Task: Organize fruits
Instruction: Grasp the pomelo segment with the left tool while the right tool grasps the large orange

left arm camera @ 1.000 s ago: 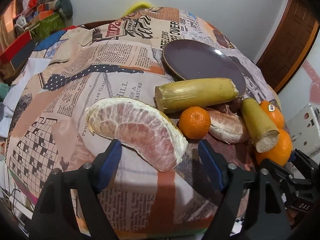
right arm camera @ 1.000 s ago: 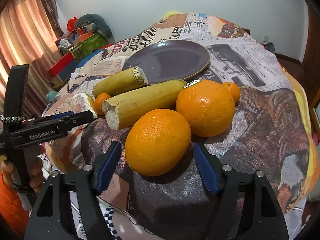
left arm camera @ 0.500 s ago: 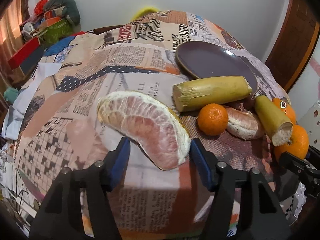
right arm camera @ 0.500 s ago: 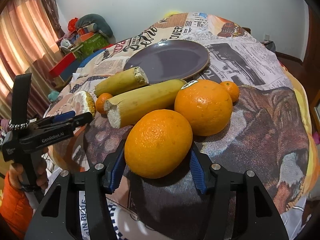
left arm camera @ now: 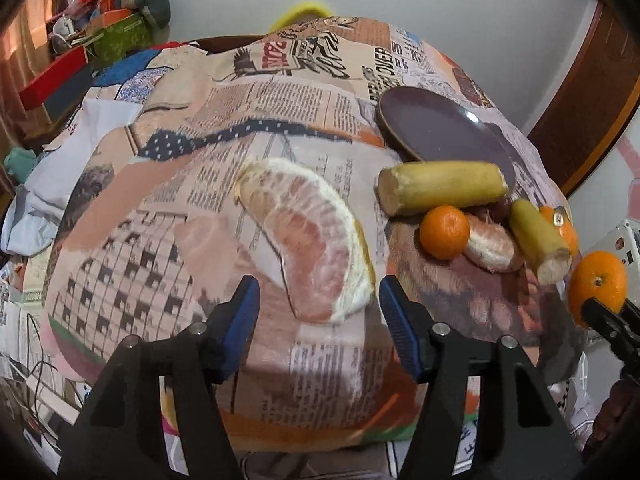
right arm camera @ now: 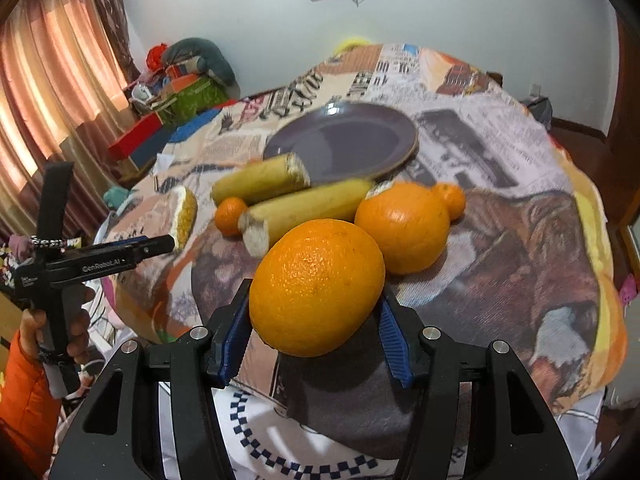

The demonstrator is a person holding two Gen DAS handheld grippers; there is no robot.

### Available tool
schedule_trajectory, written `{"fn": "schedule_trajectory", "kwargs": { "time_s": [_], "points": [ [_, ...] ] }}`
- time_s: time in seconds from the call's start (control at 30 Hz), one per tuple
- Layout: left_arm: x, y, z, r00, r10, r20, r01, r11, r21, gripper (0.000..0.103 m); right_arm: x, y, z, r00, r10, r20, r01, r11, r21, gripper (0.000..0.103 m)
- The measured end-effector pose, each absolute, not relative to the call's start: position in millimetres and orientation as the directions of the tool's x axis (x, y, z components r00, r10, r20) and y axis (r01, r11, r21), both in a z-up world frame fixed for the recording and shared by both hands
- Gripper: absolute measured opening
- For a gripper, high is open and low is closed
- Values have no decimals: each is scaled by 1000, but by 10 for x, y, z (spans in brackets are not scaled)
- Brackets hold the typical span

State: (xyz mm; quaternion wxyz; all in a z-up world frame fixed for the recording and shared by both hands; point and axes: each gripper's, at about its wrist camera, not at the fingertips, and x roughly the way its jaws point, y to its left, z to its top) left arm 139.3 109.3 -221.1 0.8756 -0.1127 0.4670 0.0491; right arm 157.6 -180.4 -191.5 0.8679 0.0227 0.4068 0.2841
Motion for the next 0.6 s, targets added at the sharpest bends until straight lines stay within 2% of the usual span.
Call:
{"fn": "schedule_trajectory", "kwargs": {
  "time_s": [0.4, 0.6],
  "points": [
    [1869, 1250, -2341, 536, -96, -839, -185, 956, -227, 65, 1855, -1926, -1736, 593, 484, -643, -431, 866, 255, 54],
    [2024, 1245, -2368, 546, -74, -834, -173, 965, -199, 65, 1970, -1936, -1755, 599, 479, -641, -419, 870, 258, 54]
  ]
}}
